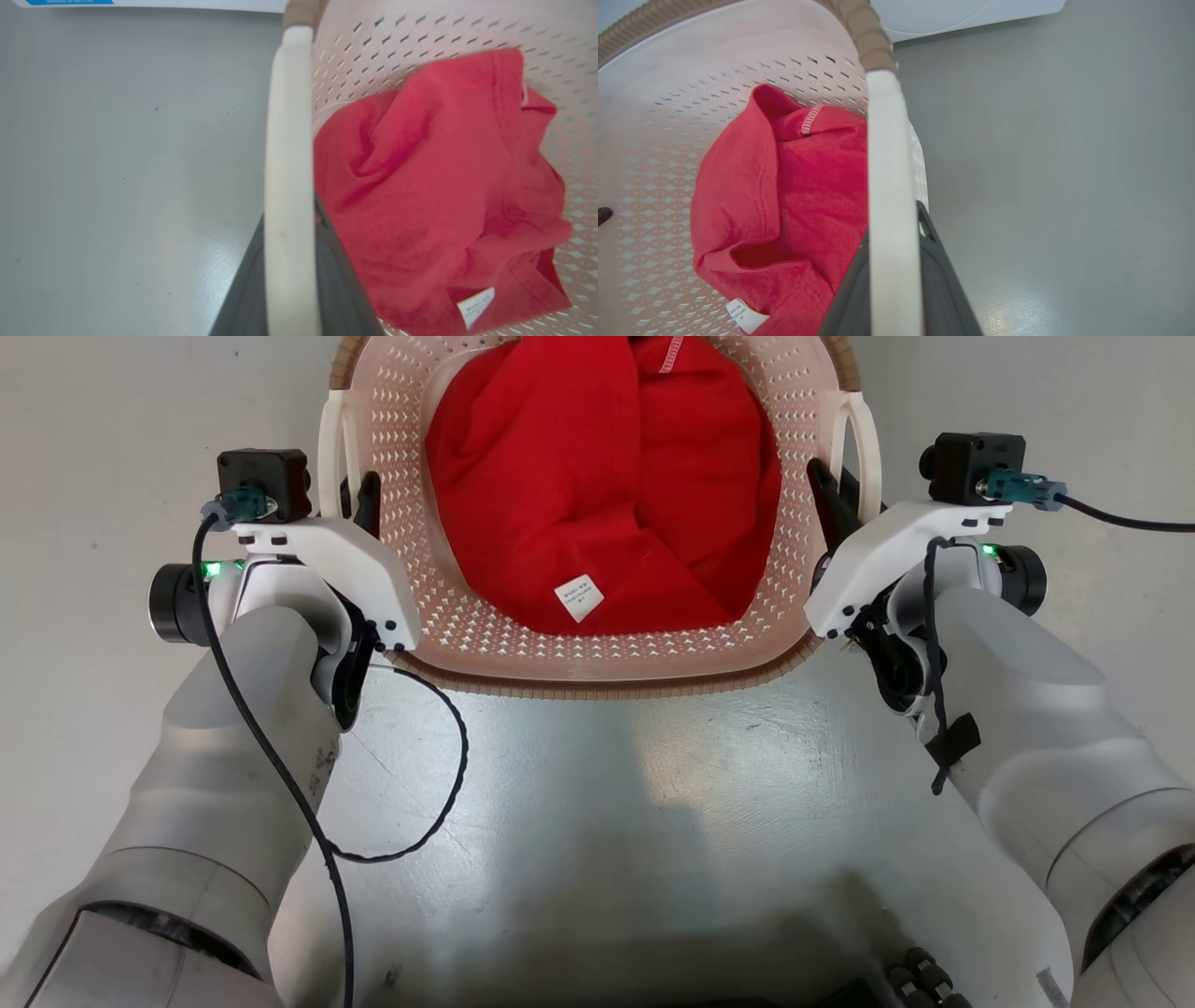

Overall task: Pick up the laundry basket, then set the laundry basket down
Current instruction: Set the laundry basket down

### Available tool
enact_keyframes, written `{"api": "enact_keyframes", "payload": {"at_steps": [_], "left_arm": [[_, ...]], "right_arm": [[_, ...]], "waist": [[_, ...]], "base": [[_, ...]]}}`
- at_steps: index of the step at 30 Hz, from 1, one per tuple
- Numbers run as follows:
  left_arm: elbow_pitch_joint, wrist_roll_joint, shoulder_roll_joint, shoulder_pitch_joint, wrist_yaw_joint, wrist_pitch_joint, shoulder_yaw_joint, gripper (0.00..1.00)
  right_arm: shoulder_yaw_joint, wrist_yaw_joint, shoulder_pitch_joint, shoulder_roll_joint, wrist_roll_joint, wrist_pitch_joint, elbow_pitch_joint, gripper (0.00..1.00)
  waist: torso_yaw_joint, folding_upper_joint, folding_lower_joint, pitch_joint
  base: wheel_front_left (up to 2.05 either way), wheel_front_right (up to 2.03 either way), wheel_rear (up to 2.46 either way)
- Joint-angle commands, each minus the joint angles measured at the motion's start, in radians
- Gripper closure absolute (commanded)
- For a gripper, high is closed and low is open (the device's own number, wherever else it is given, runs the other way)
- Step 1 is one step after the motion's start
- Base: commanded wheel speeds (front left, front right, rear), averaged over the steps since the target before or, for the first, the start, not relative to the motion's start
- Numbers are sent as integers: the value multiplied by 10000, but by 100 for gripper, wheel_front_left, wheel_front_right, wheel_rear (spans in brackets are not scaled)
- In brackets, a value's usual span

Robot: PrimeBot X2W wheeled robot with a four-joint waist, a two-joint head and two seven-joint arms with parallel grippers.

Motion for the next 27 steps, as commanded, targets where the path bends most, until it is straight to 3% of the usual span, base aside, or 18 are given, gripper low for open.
{"api": "enact_keyframes", "payload": {"at_steps": [1, 26, 27], "left_arm": [[-189, 159, 216, -74, 54, -104, 139, 100], [-499, 744, 316, -219, 135, -106, 513, 100], [-487, 755, 315, -228, 130, -106, 527, 100]], "right_arm": [[88, 163, 243, 272, 72, -214, -248, 100], [229, 163, -30, 355, 233, -379, -305, 100], [237, 163, -38, 361, 239, -380, -273, 92]], "waist": [[-5, 0, 0, 14], [-71, 0, 0, 564], [-77, 0, 0, 583]], "base": [[0, 0, 0], [0, 0, 0], [0, 0, 0]]}}
